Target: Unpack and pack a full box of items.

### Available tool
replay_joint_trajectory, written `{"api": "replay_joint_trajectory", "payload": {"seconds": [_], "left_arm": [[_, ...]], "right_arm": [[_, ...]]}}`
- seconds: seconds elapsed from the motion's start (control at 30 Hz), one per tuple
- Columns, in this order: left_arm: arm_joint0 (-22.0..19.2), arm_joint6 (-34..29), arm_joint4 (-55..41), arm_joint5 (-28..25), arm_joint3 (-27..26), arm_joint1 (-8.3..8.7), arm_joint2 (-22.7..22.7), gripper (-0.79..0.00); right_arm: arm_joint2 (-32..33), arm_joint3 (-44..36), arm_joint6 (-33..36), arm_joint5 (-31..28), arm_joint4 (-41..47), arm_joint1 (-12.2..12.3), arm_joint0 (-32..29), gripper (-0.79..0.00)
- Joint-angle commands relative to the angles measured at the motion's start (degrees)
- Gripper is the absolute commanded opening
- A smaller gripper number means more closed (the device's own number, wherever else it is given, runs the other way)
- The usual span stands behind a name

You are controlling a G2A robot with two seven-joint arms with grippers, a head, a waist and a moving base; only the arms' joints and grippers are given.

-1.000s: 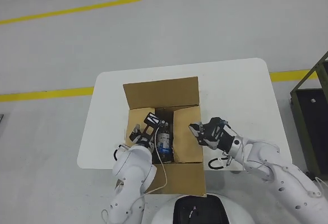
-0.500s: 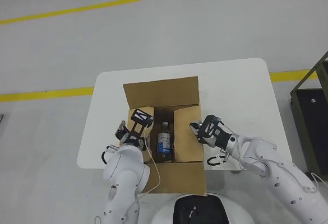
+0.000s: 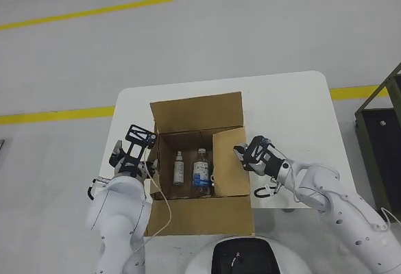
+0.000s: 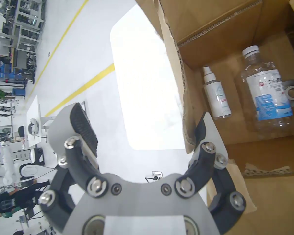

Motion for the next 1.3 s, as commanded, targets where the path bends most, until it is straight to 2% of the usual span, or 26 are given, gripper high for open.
{"api": "replay_joint_trajectory", "payload": {"seconds": [0.0,0.1,0.4,0.77,1.0,1.1,1.17,1.27], "left_arm": [[-0.76,0.38,0.72,-0.58,1.09,0.22,-1.5,0.0],[-1.81,1.58,4.7,-2.29,3.19,0.71,-2.7,0.0],[-2.76,5.3,9.12,-1.37,8.25,1.49,-5.51,0.0],[-1.86,6.88,8.46,1.63,12.25,1.71,-6.26,0.0],[-1.67,8.11,7.49,1.5,9.86,1.97,-7.21,0.0],[-1.7,8.72,6.14,1.56,7.12,2.01,-7.28,0.0],[-1.32,9.9,1.69,2.46,5.12,1.88,-7.82,0.0],[-0.74,10.35,0.94,1.02,2.21,2.05,-7.71,0.0]], "right_arm": [[-0.03,0.09,-0.08,0.15,-0.03,-0.05,0.05,-0.785],[-0.03,-0.06,-0.02,0.33,-0.08,-0.13,0.12,-0.785],[-0.02,-0.06,0.04,0.46,-0.33,-0.28,-0.31,-0.785],[0.37,0.15,0.04,0.86,0.52,-0.5,-0.53,-0.785],[1.36,-1.25,-1.3,0.99,2.06,-0.59,-0.83,-0.785],[2.54,-2.56,-2.12,0.79,3.14,-0.49,-1.33,-0.785],[3.48,-3.1,-2.26,0.66,4.28,-0.4,-1.67,-0.785],[5.07,-3.94,-2.71,0.97,5.99,-0.28,-2.4,-0.785]]}}
